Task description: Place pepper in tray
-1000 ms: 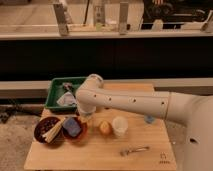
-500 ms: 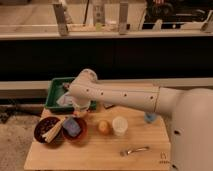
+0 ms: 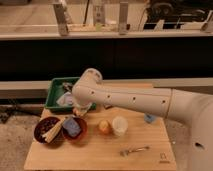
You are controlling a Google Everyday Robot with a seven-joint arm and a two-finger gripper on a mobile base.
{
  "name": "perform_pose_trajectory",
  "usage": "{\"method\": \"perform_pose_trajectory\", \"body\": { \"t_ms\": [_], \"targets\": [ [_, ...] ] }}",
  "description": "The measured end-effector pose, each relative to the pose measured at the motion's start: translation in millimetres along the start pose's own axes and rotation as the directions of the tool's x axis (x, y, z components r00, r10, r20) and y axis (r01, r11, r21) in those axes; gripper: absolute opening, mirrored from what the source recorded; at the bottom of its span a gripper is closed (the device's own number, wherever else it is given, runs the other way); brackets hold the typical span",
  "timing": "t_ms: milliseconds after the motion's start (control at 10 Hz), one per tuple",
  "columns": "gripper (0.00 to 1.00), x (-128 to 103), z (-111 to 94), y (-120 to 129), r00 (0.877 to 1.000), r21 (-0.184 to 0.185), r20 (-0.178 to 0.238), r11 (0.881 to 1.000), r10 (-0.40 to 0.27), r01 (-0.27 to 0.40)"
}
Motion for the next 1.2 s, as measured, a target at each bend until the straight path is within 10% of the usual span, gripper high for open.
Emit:
{"method": "perform_pose_trajectory", "body": {
  "t_ms": [1200],
  "targets": [
    [0.00,23.4,-29.0,-107.7,0.993,0.138,0.099,0.987,0.068,-0.081]
  ]
}}
